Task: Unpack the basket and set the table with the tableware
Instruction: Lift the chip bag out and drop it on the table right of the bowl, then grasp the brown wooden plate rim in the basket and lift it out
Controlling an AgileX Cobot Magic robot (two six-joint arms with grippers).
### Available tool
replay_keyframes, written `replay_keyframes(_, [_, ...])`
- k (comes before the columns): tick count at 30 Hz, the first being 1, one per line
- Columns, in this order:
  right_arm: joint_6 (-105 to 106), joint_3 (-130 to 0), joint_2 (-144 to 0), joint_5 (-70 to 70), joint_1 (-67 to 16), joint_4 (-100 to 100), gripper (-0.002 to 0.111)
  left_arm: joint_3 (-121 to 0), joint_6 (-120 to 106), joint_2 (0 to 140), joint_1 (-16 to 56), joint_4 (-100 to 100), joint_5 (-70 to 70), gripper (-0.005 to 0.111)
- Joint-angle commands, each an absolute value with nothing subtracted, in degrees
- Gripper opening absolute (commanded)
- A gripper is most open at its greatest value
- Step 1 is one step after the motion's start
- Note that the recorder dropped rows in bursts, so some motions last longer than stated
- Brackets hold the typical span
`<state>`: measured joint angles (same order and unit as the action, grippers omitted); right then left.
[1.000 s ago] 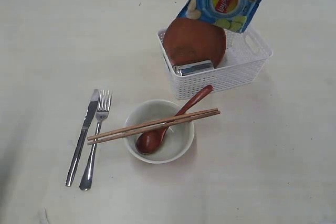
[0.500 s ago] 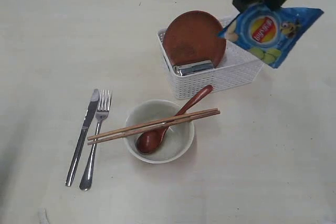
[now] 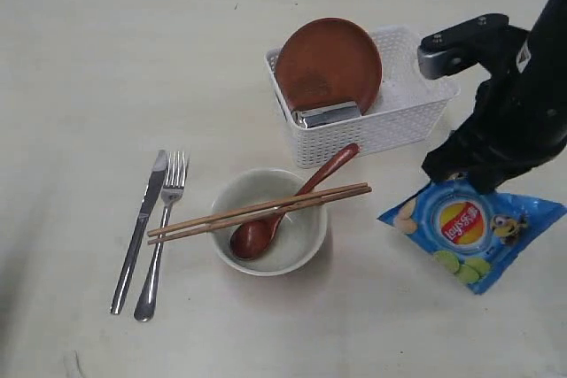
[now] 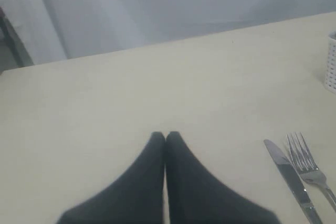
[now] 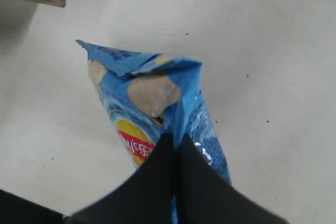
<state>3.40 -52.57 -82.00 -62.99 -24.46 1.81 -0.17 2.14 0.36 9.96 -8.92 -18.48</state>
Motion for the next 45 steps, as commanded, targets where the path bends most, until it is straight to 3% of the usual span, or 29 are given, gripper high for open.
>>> replay_keyframes(1, [2.9,-49.8,-82.8,-54.3,-24.1,0.9,0.0,0.0,2.5,0.0,10.1,-9.2,-18.6,0.0])
replay_keyframes(3, [2.8,-49.9,-83.0,-54.1,-24.1,0.9,0.007,0.0,2.5,0.0,10.1,-9.2,-18.6,0.0])
replay_keyframes(7, [2.8,-51.6,-82.9,-56.0,-24.1,3.6,0.051,0.0,2.5,0.0,10.1,-9.2,-18.6,0.0])
replay_keyframes(9, [1.4,-55.4,-82.9,-57.7,-24.1,5.9,0.055,0.0,2.5,0.0,10.1,-9.2,-18.6,0.0])
replay_keyframes(15, [-1.5,-69.4,-83.7,-54.1,-24.1,6.6,0.054,0.0,2.5,0.0,10.1,-9.2,-18.6,0.0])
replay_keyframes(20, [1.8,-80.4,-93.7,-56.6,-21.0,-1.6,0.037,0.0,2.5,0.0,10.1,-9.2,-18.6,0.0])
replay_keyframes(27, [17.9,-90.8,-108.4,-57.8,-16.7,-14.1,0.054,0.0,2.5,0.0,10.1,-9.2,-18.6,0.0])
replay_keyframes(45, [42.1,-99.6,-122.4,-49.3,-17.8,-17.4,0.053,0.0,2.5,0.0,10.1,-9.2,-18.6,0.0])
